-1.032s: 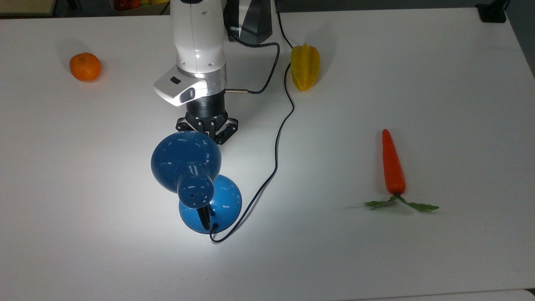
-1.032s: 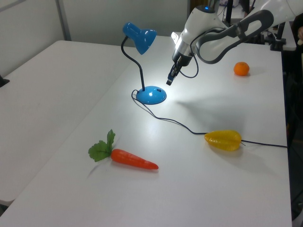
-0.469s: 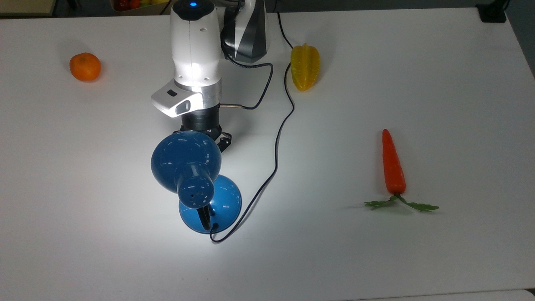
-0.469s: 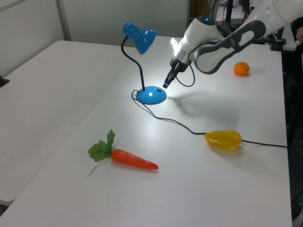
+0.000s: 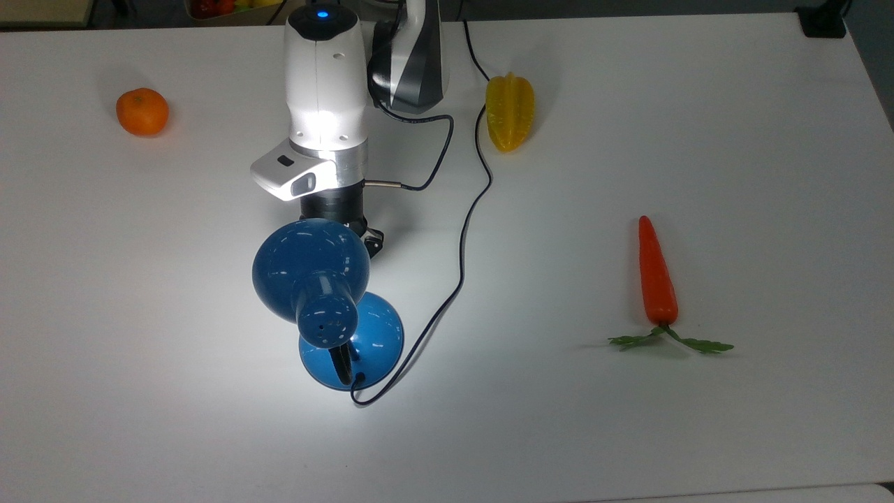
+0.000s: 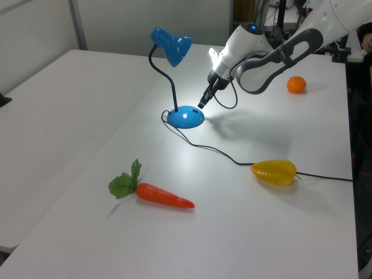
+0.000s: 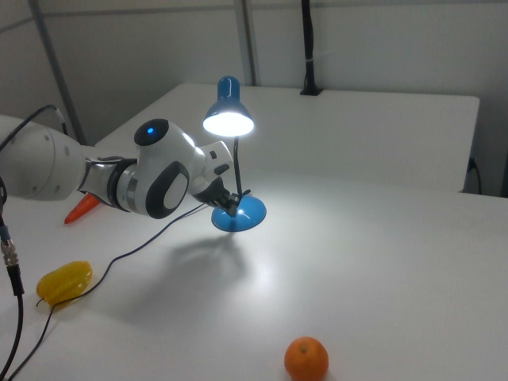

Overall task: Turn off lamp
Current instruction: 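Press the switch on the lamp base with the gripper fingertips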

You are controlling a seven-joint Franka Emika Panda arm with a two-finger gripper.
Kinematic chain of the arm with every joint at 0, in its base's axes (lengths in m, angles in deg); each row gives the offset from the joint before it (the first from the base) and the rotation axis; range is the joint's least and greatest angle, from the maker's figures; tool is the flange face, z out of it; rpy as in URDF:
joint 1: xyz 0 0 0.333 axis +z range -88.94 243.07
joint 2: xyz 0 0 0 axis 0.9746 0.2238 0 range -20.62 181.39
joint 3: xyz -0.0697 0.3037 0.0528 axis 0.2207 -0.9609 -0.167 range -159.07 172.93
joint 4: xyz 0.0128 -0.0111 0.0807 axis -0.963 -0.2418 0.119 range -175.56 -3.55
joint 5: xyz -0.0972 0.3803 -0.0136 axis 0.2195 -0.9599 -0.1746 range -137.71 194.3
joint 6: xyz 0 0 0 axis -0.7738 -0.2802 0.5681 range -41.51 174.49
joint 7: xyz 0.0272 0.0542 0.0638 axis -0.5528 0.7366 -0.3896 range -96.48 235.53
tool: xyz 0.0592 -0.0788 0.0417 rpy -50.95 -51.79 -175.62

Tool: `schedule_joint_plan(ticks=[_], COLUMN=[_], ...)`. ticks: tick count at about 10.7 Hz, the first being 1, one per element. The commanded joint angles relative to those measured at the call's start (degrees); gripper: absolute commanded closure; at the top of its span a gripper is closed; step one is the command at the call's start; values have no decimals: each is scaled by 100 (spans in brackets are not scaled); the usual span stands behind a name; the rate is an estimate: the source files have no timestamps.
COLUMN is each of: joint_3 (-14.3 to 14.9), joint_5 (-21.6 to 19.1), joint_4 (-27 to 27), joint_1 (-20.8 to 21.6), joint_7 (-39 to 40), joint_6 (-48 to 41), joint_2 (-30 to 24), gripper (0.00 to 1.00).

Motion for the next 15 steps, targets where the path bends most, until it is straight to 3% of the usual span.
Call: schedule_joint_plan(ticks=[1,15], joint_3=[45,45], joint_5=[43,69], joint_4=[139,149], joint_1=[8,52], joint_7=[12,38], joint_6=[233,322], joint_2=[211,343], gripper=[100,100])
